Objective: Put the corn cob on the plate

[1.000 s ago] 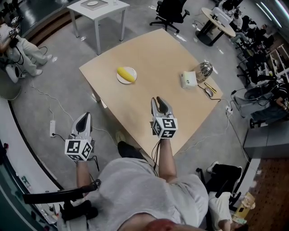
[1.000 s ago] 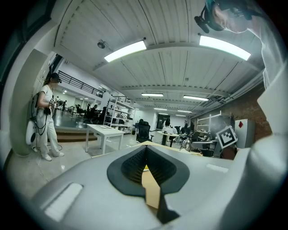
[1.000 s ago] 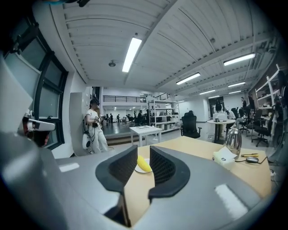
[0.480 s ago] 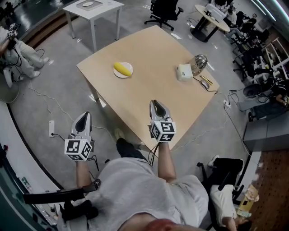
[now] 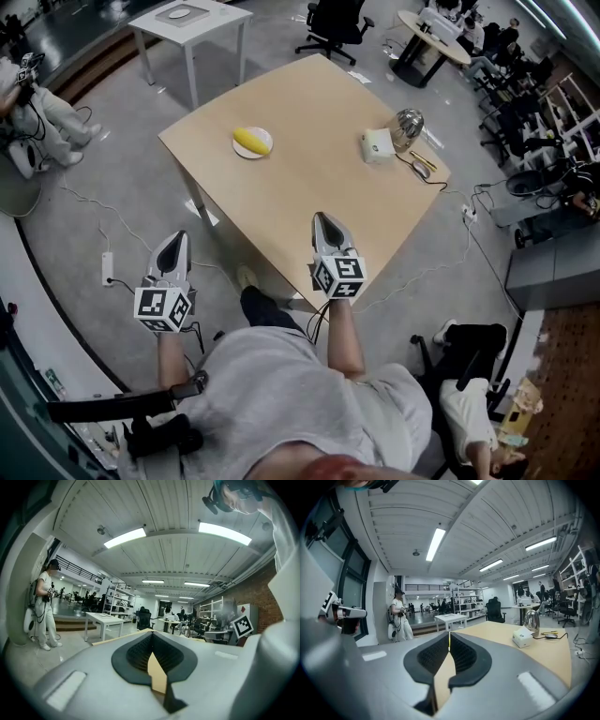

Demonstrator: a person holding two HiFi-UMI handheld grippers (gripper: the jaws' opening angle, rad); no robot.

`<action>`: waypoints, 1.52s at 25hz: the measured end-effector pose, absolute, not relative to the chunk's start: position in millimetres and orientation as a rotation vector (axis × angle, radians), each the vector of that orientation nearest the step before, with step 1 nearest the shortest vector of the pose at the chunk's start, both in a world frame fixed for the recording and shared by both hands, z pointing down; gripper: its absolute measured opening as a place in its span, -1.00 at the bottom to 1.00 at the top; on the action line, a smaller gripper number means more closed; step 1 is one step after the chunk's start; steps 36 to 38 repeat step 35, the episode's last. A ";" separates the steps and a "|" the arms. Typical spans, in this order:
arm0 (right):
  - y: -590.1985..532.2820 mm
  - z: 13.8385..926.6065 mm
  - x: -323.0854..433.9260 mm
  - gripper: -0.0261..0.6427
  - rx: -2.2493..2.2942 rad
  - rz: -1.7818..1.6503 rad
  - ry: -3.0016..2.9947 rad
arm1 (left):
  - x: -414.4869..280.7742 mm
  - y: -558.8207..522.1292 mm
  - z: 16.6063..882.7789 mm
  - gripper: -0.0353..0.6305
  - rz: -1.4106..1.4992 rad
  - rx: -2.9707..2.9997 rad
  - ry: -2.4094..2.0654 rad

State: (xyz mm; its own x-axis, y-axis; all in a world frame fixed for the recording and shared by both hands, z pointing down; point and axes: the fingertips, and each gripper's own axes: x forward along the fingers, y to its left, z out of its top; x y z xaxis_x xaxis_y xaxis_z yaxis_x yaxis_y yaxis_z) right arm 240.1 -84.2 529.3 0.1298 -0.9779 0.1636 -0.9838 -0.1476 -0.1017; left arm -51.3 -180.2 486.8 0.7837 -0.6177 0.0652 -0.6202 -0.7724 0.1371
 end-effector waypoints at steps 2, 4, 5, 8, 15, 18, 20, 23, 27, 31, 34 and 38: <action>-78.7 529.5 238.6 -0.89 2.343 0.295 -2.029 | -52.5 -176.8 485.6 -0.83 0.022 2.828 -0.984; -74.2 530.4 236.9 -0.90 2.350 0.297 -2.026 | -54.0 -174.8 484.6 -0.83 0.020 2.832 -0.982; -72.2 530.6 236.2 -0.90 2.355 0.300 -2.026 | -54.6 -174.2 483.9 -0.83 0.018 2.835 -0.981; -67.4 529.1 235.0 -0.90 2.362 0.307 -2.028 | -55.0 -172.3 479.6 -0.83 0.017 2.845 -0.977; -68.3 523.1 234.3 -0.90 2.349 0.286 -2.041 | -49.9 -173.7 474.9 -0.83 0.008 2.854 -0.970; -66.0 521.4 234.4 -0.90 2.356 0.279 -2.042 | -50.1 -171.7 474.8 -0.83 0.009 2.857 -0.970; -63.8 518.9 234.0 -0.90 2.358 0.278 -2.044 | -51.6 -169.7 472.9 -0.83 0.007 2.857 -0.973; -62.5 516.4 234.8 -0.90 2.359 0.271 -2.047 | -52.5 -168.2 471.1 -0.83 0.002 2.857 -0.978; -63.4 520.3 237.9 -0.90 2.359 0.273 -2.046 | -49.2 -169.4 473.9 -0.83 0.004 2.860 -0.979; -63.3 519.4 238.2 -0.90 2.355 0.275 -2.051 | -47.8 -168.5 472.6 -0.83 0.004 2.863 -0.975; -62.7 520.9 237.3 -0.90 2.347 0.277 -2.055 | -48.5 -167.2 473.6 -0.83 0.005 2.863 -0.976; -62.5 521.8 237.0 -0.90 2.345 0.278 -2.056 | -48.8 -166.8 474.2 -0.83 0.006 2.863 -0.977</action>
